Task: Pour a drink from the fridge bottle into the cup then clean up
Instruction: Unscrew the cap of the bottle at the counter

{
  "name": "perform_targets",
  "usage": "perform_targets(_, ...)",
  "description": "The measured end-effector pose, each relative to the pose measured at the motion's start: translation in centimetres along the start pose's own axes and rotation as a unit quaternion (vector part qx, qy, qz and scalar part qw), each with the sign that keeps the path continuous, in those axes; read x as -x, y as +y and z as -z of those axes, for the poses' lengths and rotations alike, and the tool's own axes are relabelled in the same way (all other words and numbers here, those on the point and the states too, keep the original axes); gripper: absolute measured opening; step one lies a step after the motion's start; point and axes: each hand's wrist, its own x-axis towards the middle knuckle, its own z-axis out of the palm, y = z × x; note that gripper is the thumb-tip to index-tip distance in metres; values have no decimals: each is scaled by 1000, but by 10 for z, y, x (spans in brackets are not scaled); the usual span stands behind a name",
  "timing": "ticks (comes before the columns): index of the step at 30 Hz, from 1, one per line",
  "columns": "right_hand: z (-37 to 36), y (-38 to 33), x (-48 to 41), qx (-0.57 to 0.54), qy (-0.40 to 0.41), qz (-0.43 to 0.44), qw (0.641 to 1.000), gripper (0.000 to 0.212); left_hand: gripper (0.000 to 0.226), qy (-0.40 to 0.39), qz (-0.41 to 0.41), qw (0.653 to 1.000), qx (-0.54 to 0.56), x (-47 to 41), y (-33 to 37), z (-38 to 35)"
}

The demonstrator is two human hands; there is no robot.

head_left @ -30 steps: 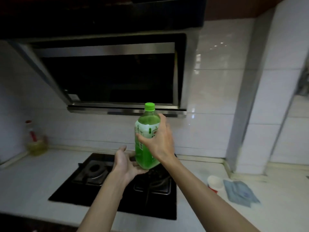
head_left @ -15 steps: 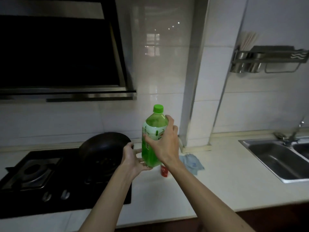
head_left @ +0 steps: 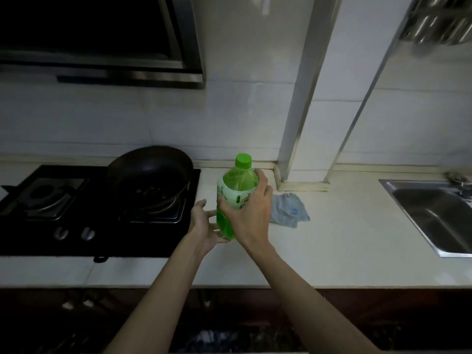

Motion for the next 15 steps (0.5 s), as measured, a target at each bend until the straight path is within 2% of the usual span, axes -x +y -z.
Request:
perform_targets(8,-61,53,21,-9,-25,-60,998,96,54,61,30,997,-38,-58,-11,39)
perform_targets(15,-96,85,16,21,-21,-104,994,96,30,57,57,993,-84,-101,-11,45)
